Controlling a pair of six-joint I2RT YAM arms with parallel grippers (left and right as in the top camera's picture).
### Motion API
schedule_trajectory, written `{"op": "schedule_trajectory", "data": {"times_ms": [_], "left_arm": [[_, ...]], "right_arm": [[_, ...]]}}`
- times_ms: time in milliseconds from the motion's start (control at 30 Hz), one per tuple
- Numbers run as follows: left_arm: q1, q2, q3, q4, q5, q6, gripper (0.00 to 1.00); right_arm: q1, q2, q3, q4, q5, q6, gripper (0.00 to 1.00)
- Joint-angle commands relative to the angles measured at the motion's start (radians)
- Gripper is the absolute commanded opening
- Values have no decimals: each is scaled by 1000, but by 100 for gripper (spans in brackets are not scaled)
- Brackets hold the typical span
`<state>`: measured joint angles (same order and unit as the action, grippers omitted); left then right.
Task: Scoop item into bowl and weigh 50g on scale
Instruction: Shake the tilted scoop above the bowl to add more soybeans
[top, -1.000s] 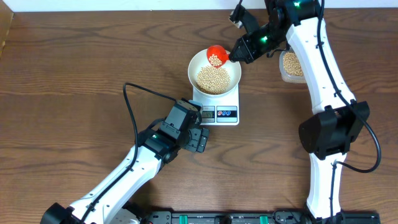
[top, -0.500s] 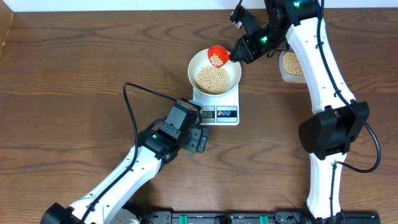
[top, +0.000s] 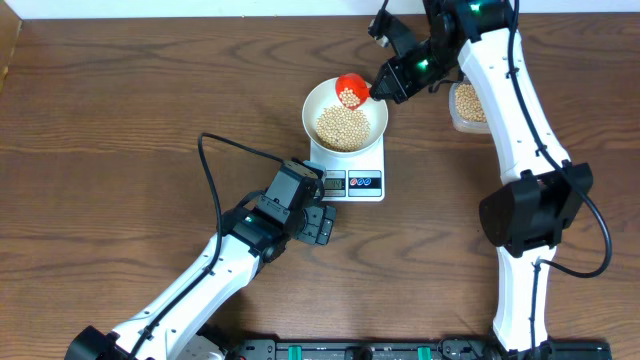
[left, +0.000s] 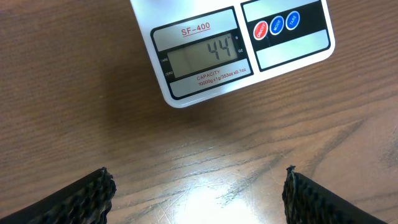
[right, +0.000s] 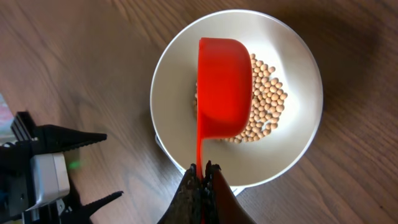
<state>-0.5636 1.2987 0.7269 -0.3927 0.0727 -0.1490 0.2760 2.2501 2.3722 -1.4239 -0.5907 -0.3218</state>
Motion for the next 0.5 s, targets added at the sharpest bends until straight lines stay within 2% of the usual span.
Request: {"op": "schedule_trajectory", "data": {"times_ms": [0, 467], "left_arm": [[4, -12, -2, -3, -5, 10, 89], [4, -12, -2, -3, -5, 10, 89]], "right_arm": [[17, -36, 21, -2, 17, -16, 1], [58, -36, 21, 3, 138, -16, 1]]}}
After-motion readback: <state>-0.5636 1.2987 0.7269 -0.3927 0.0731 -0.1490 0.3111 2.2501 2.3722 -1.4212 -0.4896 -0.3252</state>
